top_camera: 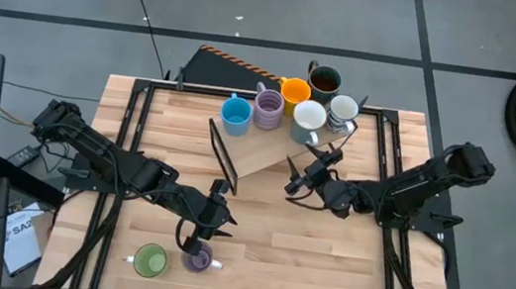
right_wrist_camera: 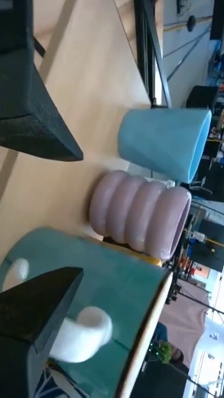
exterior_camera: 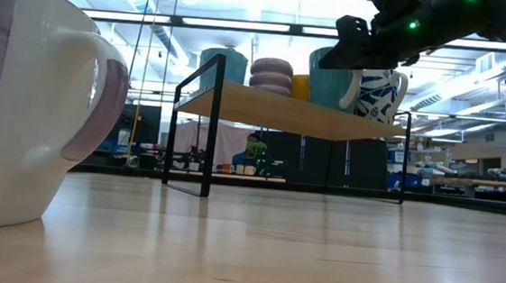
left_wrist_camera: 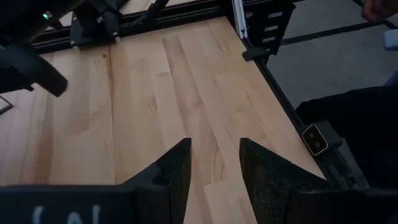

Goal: Place coffee mugs
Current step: Put the light green mug on the shelf

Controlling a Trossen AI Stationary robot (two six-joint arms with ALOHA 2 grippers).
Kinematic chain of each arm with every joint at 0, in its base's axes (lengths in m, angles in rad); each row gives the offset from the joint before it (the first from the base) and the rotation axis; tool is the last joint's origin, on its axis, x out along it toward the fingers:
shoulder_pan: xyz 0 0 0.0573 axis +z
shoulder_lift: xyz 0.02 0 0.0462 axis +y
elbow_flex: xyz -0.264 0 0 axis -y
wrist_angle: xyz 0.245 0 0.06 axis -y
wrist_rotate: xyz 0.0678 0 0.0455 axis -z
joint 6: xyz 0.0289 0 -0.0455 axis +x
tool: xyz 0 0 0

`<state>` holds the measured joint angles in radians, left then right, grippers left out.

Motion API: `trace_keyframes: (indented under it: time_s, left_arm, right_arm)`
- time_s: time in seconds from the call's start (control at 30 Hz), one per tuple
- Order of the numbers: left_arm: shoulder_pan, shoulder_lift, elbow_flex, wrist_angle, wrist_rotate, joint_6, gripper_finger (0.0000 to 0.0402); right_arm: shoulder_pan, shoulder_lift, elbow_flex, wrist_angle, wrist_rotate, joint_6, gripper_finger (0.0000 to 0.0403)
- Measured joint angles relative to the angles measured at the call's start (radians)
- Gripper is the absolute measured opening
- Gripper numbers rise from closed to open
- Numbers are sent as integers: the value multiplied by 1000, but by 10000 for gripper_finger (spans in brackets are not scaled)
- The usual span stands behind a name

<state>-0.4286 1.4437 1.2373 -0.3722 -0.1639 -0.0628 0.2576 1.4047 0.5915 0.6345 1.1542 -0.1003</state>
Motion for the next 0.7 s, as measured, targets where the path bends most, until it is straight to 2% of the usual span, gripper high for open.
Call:
trace_keyframes:
  time_s: [0.47,0.6,0.7]
  left_arm:
    - [-1,0,0,-9,0,-9,142]
    - [-1,0,0,-9,0,-9,142]
    - [-1,0,0,-9,0,-9,142]
  right_arm:
    - [-51,-84,0,-91,-32,-6,301]
    - [-31,-86,0,-92,-66,-4,301]
    - [-3,-83,0,-103,-50,10,301]
